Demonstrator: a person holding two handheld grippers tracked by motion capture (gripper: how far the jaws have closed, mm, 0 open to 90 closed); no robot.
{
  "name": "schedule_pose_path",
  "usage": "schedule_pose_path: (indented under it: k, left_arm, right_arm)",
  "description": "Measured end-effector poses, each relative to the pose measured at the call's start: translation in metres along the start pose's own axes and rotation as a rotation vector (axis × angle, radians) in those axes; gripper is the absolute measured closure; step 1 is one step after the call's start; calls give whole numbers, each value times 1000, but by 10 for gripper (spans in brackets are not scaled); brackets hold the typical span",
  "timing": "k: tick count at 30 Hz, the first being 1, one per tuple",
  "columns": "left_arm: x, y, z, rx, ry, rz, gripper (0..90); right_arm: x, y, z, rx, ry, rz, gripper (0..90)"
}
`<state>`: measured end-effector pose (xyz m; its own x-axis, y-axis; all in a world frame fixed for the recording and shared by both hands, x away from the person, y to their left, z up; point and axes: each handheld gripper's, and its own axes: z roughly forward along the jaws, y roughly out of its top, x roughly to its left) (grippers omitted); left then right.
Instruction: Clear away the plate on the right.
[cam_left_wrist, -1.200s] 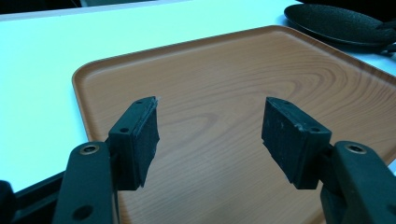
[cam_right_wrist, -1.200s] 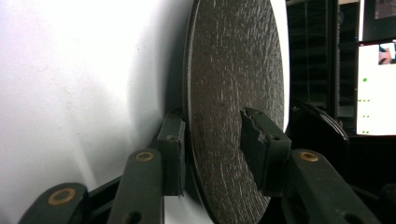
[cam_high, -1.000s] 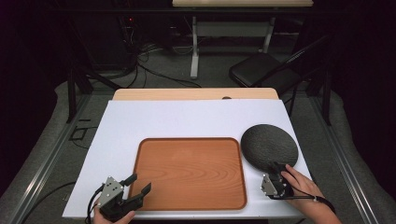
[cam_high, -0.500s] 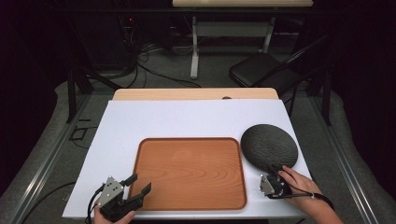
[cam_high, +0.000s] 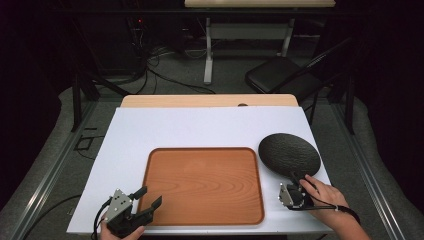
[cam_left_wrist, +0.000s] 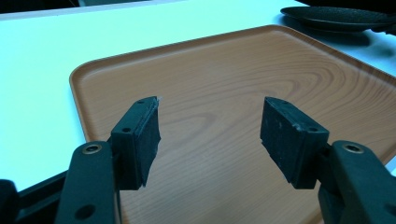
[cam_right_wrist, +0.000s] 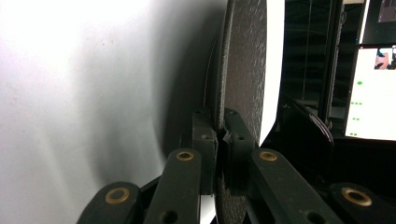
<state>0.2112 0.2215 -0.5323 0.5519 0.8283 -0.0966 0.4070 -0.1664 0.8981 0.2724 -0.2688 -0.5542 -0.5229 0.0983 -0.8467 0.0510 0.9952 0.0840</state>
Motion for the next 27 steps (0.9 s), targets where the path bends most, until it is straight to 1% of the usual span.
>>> schedule_pose_path:
  k: [1, 4, 7, 8, 9, 10, 11, 12, 13, 14, 16, 18, 19, 22, 24, 27]
  left_arm:
    - [0, 0, 0, 0, -1, 0, 376]
    - [0, 0, 0, 2, -2, 2, 378]
    - [0, 0, 0, 4, -3, 4, 381]
    - [0, 0, 0, 4, -3, 3, 380]
    - [0, 0, 0, 5, -3, 4, 380]
    - [0, 0, 0, 4, -4, 3, 381]
    - [0, 0, 0, 3, -4, 2, 381]
    - [0, 0, 0, 2, -5, 1, 382]
    - [0, 0, 0, 3, -5, 1, 383]
    - [0, 0, 0, 3, -5, 1, 383]
    - [0, 0, 0, 2, -6, 1, 383]
    - [0, 0, 0, 2, -6, -1, 385]
    - [0, 0, 0, 1, -6, -1, 385]
    - [0, 0, 0, 1, -6, -4, 386]
    - [0, 0, 0, 1, -8, -4, 386]
    - [1, 0, 1, 1, -7, -5, 386]
  right_arm:
    - [1, 0, 0, 7, 0, 2, 854]
    - [0, 1, 0, 25, 0, -13, 861]
    - [-2, 1, -1, 25, 1, -5, 861]
    - [-2, 1, -1, 27, 2, -10, 863]
    - [-1, 1, -1, 30, 1, 0, 863]
    - [0, 2, 0, 22, -3, -5, 864]
    - [-1, 3, -1, 34, -2, -26, 865]
    - [0, 3, 0, 25, -4, -24, 865]
    - [0, 3, 0, 28, -3, -23, 865]
    - [-1, 4, -1, 46, 0, -18, 866]
    - [-1, 5, 0, 40, -2, -6, 867]
    - [-3, 6, 0, 42, -3, -19, 868]
    - [-3, 6, -1, 57, -4, -21, 868]
    - [-3, 6, -1, 51, -4, -19, 869]
    - [-3, 6, -1, 41, -5, 0, 869]
    - [-3, 5, -1, 42, -5, 12, 870]
